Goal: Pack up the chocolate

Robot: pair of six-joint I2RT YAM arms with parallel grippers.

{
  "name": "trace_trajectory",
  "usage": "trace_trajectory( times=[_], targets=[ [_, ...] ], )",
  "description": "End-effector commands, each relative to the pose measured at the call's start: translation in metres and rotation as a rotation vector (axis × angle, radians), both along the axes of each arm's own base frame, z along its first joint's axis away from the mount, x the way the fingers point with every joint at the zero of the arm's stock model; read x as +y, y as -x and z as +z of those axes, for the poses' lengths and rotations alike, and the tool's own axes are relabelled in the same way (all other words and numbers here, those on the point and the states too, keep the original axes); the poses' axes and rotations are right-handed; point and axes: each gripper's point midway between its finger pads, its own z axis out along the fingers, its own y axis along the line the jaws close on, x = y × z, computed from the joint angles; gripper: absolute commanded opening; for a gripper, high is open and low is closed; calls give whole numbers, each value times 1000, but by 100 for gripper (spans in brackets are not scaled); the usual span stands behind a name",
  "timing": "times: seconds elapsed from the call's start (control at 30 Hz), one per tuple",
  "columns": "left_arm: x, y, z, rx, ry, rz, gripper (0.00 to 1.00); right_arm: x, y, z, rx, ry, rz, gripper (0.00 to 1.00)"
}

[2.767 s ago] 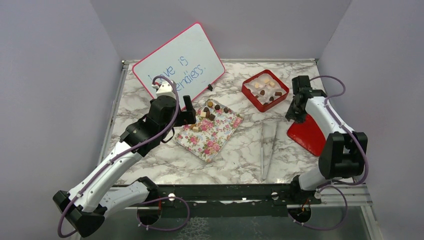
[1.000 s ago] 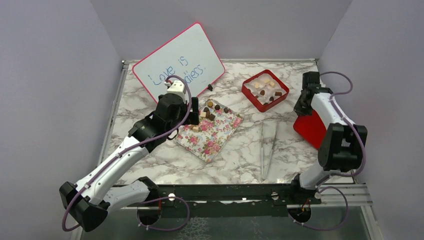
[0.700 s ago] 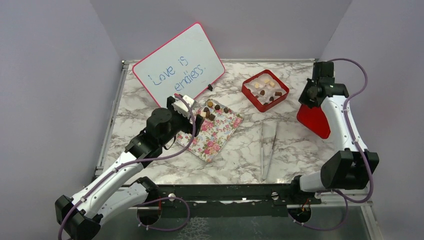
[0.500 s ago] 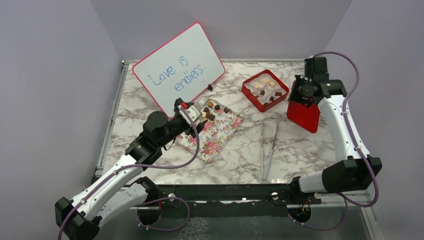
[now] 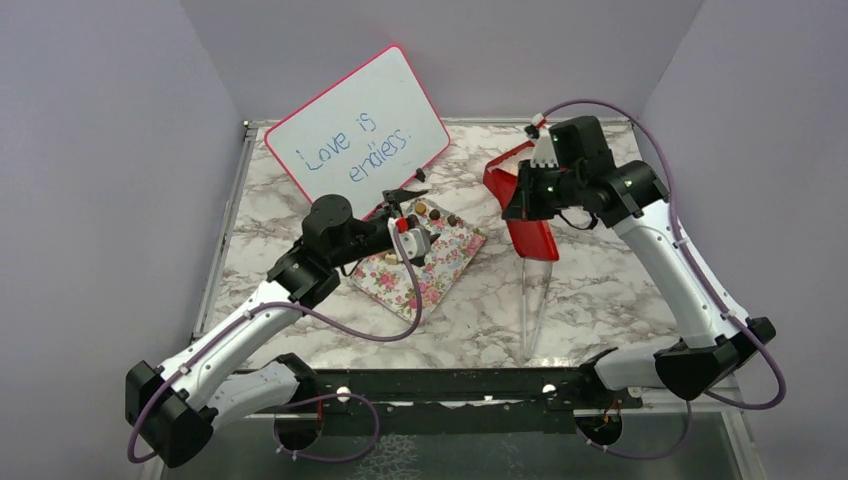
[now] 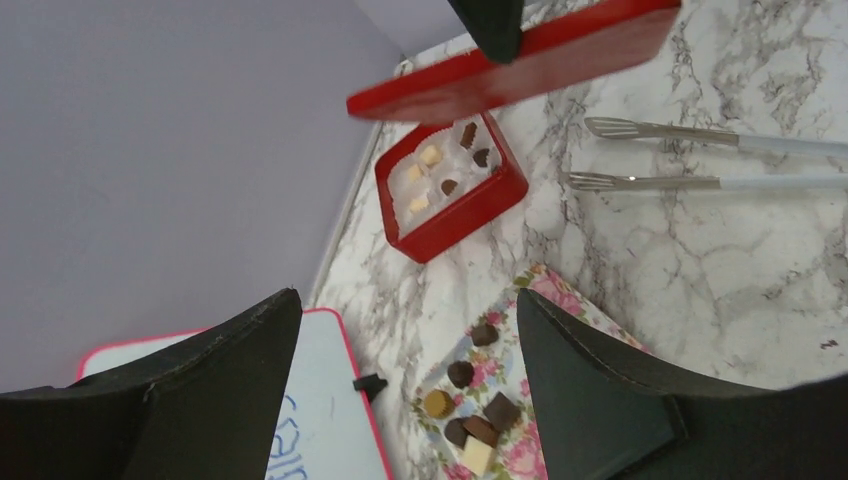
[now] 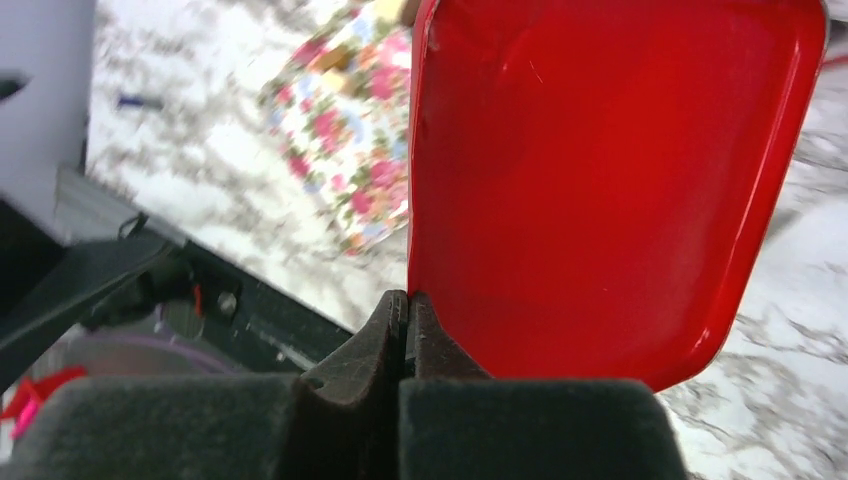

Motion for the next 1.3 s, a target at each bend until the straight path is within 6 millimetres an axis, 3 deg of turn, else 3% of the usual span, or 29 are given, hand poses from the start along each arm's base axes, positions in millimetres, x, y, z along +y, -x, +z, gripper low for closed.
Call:
trace_trajectory(
  times=[0.0,0.1,0.33,0.8,0.97,1.07,1.17,1.27],
  targets=[
    [-20,2,33,-174,-28,-132,80,40,29,24,-36,-33,191,1],
    [-31,1,43,-210,-44,-178,79,60,43,26,-37,-15,272,1],
    [-44,4,38,-250,-137,-227,80,96,61,28,-39,-41,385,1],
    [-56,1,12,-267,-282,-269,71,105,56,41,-107,-49,439,1],
    [-59,-4,20,-293,-291,-252,51,100,56,46,-151,-42,448,1],
    [-59,-8,29,-282,-280,-218,36,97,53,53,-204,-35,445,6],
    [-56,-10,36,-240,-261,-184,21,91,48,65,-303,-11,465,21],
    [-55,-11,45,-170,-217,-150,14,88,46,86,-486,-4,544,41]
  ],
)
